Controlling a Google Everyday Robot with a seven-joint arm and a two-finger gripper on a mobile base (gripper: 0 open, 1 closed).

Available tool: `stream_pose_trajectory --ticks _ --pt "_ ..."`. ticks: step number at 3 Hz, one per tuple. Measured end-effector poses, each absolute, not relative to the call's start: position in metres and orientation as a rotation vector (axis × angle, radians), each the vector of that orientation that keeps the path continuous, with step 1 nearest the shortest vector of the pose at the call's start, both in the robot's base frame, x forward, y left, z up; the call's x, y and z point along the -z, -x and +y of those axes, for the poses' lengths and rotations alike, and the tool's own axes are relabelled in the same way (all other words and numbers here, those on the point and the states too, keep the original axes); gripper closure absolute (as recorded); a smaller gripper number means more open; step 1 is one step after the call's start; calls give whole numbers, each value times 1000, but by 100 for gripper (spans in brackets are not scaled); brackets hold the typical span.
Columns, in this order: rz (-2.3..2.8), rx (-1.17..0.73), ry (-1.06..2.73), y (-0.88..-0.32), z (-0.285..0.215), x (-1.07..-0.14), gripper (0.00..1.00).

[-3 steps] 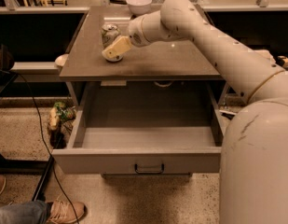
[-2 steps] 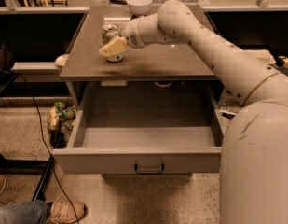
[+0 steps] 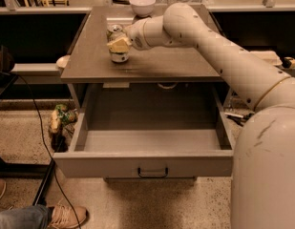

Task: Place 7up can into top drawer

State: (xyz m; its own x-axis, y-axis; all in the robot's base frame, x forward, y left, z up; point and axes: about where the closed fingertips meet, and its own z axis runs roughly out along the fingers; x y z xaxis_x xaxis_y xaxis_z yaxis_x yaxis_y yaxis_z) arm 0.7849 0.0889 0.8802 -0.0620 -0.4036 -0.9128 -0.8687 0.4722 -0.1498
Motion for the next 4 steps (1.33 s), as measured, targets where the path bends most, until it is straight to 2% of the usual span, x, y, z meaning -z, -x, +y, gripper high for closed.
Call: stream_pose_trajectory --ticks 1,2,3,4 --pt "1694 -533 1104 -781 75 -878 88" --pt "1654 -519 1107 -764 50 -911 100" --pt "1614 -523 1116 -745 32 -939 100" --pt "1579 -625 1161 -732 31 -946 100"
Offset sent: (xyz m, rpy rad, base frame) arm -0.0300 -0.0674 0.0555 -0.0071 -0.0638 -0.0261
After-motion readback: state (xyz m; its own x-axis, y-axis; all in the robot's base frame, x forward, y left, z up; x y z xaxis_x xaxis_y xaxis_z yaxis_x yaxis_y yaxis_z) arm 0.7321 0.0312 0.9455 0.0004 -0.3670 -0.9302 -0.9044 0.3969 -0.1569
